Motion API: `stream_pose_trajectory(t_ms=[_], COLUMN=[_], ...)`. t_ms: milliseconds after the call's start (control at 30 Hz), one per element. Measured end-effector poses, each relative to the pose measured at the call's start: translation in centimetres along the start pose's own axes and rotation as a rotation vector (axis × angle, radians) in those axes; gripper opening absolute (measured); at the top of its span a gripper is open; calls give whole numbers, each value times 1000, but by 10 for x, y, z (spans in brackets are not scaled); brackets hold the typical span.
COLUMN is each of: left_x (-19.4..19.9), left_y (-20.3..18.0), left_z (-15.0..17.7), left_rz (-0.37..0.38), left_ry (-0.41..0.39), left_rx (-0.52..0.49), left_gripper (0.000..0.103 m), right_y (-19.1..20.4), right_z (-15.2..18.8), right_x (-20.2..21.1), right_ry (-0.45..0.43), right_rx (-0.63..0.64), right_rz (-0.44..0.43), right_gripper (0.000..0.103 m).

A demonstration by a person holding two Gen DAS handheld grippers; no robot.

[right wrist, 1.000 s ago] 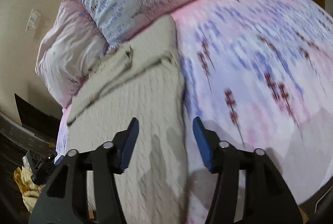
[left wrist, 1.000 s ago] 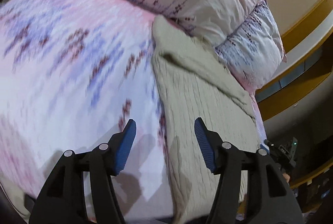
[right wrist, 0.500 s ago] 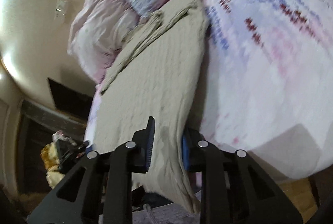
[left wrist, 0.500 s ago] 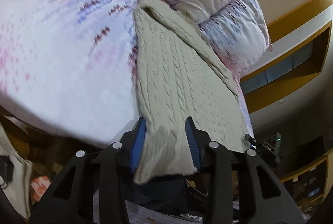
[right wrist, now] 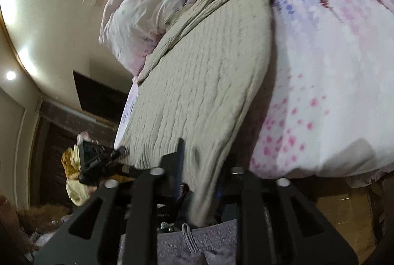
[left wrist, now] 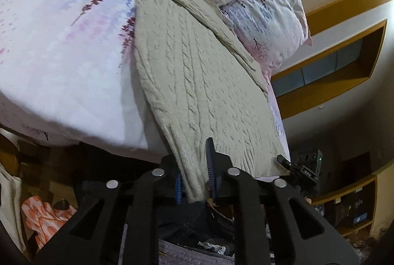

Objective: Fold small clothes

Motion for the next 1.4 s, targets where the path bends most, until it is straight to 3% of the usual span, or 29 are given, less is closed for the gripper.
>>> stream_pose_trajectory(t_ms=[33, 233, 500, 633, 800, 1167, 1400], left_x=[-1, 10, 28, 34, 33, -11, -52], left_y=[-2, -12, -13, -16, -23, -28, -19], left_z=[-1, -20, -61, -92, -136, -225, -283], left_rz=[-4, -56, -157, -181, -191, -286, -330], left_ry=[0, -60, -179, -256, -326, -363, -353], left_rx=[-12, -106, -197, -227, -238, -300, -281], left_gripper=[8, 7, 6, 6, 6, 6, 6], right_y=[5, 33, 63, 79, 96, 104, 84], right_z=[0, -18, -46, -60, -91, -160, -216], right_x=[-1, 14, 33, 36, 41, 14, -19], right_ry=[-5, -137, -333, -431, -556, -642, -609], right_rx=[21, 144, 359, 475, 546, 607, 497], right_rz=[7, 43, 222, 325, 388, 517, 559], right_gripper=[9, 7, 7, 7, 7, 7, 7])
Point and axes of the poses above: each gripper's, at about its wrist camera, not at the fingertips, and x roughly against the way its jaws point, y to its left, z to its underside, the point moved 6 cm from there along -x, roughly the way its jaws point, and after that the axes turned 4 degrees about -x, right-handed, at the moved point
